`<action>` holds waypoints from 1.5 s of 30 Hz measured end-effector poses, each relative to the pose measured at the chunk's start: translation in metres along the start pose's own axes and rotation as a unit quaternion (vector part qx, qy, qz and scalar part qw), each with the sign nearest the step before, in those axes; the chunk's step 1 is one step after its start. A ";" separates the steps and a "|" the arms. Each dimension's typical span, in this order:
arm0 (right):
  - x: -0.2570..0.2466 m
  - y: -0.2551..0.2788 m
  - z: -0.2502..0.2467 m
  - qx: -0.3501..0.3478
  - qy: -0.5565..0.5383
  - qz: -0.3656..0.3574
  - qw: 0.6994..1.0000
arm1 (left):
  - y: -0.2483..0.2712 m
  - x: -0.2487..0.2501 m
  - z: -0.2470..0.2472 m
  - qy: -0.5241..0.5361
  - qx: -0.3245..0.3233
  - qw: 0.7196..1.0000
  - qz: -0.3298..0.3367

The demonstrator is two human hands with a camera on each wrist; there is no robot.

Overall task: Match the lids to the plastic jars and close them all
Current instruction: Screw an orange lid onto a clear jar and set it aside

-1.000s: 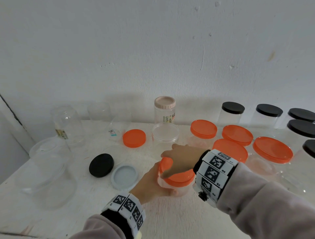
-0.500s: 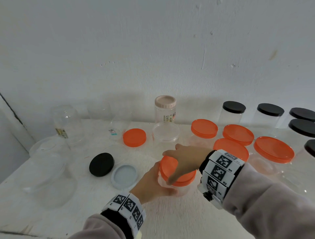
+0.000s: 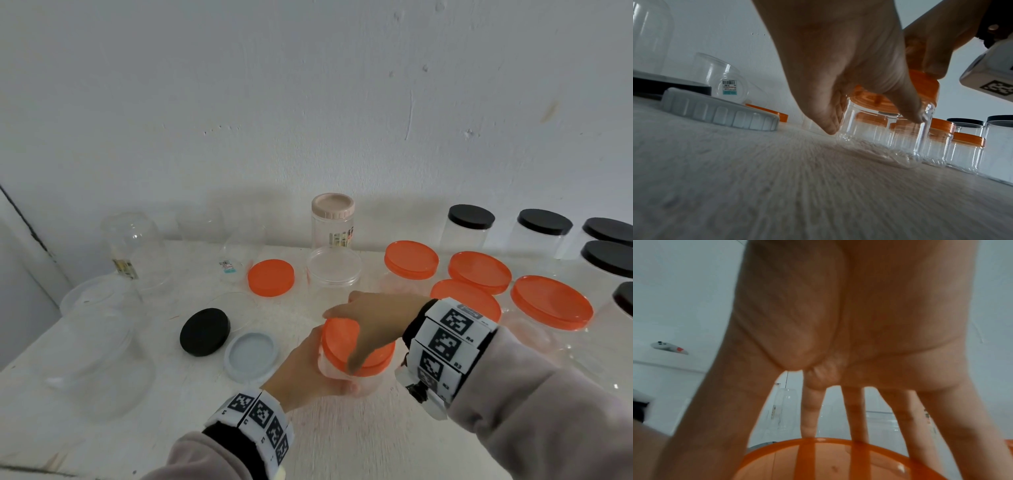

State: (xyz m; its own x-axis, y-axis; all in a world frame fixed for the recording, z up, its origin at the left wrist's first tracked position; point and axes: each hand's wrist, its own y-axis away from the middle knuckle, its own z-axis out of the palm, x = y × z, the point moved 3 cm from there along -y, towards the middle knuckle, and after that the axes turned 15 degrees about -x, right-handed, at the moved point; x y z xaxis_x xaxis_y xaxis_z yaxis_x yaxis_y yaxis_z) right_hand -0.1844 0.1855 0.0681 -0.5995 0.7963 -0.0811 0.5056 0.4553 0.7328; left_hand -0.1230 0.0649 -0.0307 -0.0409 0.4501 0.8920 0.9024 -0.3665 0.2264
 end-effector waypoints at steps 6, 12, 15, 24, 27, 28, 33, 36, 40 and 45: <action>0.003 -0.006 0.007 0.027 -0.019 0.033 0.999 | 0.000 -0.004 0.000 -0.001 0.003 1.000 -0.007; 0.001 -0.001 0.002 -0.016 0.028 -0.003 0.999 | -0.001 -0.003 -0.001 -0.011 0.009 1.000 -0.017; 0.002 -0.002 0.003 0.001 0.019 -0.006 1.000 | -0.001 -0.005 -0.001 -0.004 0.006 1.000 -0.022; 0.005 -0.004 0.017 0.068 -0.001 -0.004 0.998 | -0.001 -0.006 0.000 0.008 0.002 1.000 -0.013; 0.006 -0.005 0.023 0.091 -0.012 0.000 0.996 | 0.000 -0.005 0.000 0.010 0.000 1.000 -0.012; 0.006 -0.006 0.025 0.101 -0.014 0.002 0.995 | 0.000 -0.004 0.000 0.008 -0.003 1.000 -0.013; 0.005 -0.006 0.036 0.142 -0.030 0.012 0.989 | 0.001 -0.002 0.000 -0.009 -0.012 1.000 -0.018; 0.005 -0.007 0.040 0.153 -0.039 0.013 0.987 | 0.001 0.000 -0.002 -0.038 -0.024 0.999 -0.023; 0.004 -0.009 0.046 0.178 -0.057 0.016 0.982 | 0.010 -0.004 -0.021 -0.134 -0.019 0.989 -0.053; 0.008 -0.011 0.051 0.189 -0.081 0.008 0.979 | 0.028 -0.024 -0.083 -0.181 0.097 0.972 -0.117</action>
State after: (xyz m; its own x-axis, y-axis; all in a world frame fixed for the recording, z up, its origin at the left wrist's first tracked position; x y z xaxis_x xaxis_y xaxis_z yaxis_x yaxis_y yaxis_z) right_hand -0.1630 0.2073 0.0253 -0.4984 0.8435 -0.2004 0.7259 0.5324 0.4355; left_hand -0.1323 -0.0242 -0.0136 -0.1321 0.7727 0.6209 0.9522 -0.0752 0.2962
